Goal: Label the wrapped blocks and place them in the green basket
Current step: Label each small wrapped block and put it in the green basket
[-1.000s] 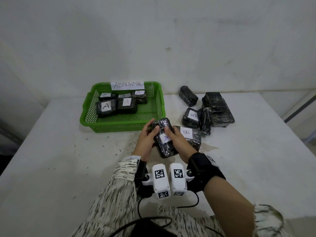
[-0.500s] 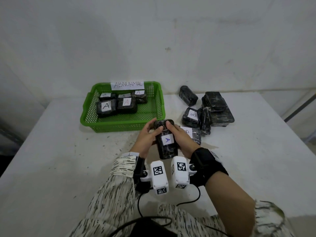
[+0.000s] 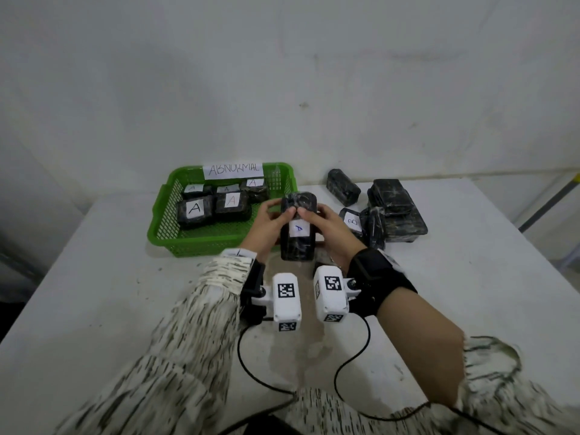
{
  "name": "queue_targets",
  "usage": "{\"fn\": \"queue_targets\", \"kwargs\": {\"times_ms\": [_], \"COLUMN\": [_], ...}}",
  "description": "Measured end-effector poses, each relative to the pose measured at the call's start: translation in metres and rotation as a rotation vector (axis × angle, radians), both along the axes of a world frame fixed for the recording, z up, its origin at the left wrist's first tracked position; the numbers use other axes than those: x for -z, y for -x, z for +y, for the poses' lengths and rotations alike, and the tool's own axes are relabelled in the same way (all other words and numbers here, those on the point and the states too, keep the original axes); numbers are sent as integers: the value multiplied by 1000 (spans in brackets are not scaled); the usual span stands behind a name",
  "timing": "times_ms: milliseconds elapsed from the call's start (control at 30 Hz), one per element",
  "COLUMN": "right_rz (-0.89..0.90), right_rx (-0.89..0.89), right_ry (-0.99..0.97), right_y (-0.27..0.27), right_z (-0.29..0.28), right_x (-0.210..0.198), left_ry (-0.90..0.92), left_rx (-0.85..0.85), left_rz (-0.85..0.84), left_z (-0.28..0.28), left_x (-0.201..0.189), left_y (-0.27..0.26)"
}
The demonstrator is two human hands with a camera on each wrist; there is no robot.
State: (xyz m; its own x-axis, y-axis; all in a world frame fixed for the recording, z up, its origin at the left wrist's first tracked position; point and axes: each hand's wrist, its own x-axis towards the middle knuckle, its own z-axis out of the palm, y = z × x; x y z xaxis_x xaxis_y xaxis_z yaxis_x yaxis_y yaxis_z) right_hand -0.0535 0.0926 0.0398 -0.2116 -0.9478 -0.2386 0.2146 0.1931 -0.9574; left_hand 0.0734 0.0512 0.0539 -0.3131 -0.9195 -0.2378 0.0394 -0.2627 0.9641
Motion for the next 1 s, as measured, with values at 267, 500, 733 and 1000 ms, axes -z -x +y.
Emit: {"fn": "queue_targets", "kwargs": {"times_ms": [267, 500, 733, 1000], "right_rz": [276, 408, 439, 248], "right_rx": [120, -192, 27, 26], "right_ry": [207, 193, 201, 188], "right_y": [10, 9, 9, -10], "right_z": [-36, -39, -46, -45], "right_x": [-55, -72, -67, -55], "left_ry": [6, -47, -35, 20], "left_rx": [107, 32, 34, 89], "left_rz": [-3, 164, 28, 55], "left_z": [-38, -50, -55, -33], "left_x": [-56, -53, -47, -55], "left_y": [10, 12, 1, 12]}}
